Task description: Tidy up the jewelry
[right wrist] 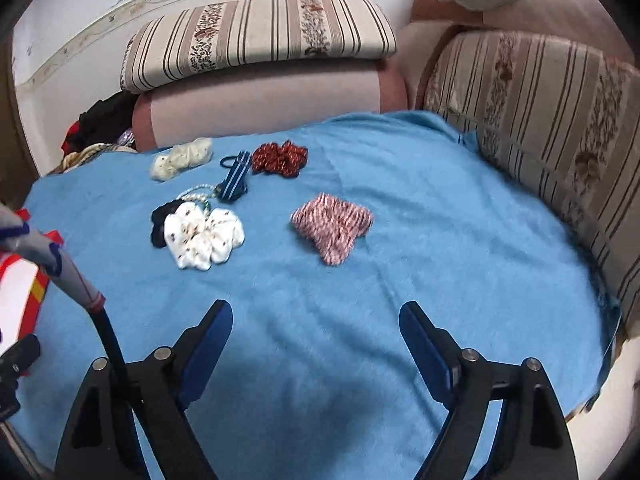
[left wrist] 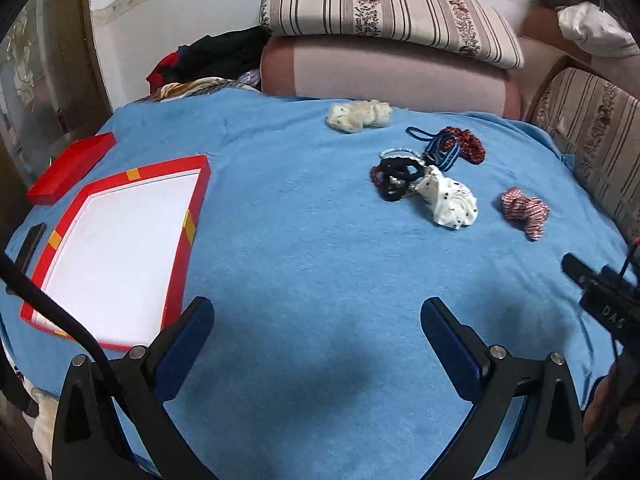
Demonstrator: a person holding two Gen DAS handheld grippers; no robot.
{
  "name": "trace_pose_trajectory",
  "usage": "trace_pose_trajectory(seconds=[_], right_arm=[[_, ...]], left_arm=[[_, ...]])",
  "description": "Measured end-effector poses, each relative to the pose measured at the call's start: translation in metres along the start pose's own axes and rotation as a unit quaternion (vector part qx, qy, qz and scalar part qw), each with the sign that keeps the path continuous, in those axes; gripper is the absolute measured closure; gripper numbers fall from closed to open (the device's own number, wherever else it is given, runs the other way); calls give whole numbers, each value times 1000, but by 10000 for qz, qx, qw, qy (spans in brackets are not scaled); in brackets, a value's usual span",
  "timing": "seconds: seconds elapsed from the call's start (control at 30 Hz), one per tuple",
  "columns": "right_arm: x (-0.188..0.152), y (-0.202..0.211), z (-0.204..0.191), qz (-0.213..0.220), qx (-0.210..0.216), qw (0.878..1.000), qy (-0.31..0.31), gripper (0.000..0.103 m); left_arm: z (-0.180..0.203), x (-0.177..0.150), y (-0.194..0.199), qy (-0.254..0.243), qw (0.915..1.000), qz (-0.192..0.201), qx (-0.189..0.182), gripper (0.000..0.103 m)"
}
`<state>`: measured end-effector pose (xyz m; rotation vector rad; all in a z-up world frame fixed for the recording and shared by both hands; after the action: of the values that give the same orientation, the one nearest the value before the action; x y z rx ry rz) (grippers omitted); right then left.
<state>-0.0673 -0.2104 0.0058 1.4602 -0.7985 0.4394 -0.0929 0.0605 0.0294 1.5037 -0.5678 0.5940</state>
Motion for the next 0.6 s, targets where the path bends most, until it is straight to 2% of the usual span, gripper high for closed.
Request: trace_pose_trajectory(seconds=[0.03, 0.13, 0.6], right_arm=[[-3, -1, 1, -80, 22, 9999, -57, 19], [-10, -2, 3, -182, 12, 9998, -82, 20], [-5, 7, -4, 201, -63, 9994, 291, 20]], left_arm=[[-1, 9, -7, -19, 10000, -37, -55, 0], [-4, 8, -4, 40, 10000, -5, -11, 0], [10, 1, -5, -340, 9994, -11, 101, 1]])
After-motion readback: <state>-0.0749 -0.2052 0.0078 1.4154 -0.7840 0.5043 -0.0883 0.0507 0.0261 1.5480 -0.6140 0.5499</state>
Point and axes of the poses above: each gripper's, at about its wrist camera, not at the fingertips, and y roughly against the way its jaws point, z to its right, x to its top, the point moved 9 cm from there along -y, roughly the way its jaws point
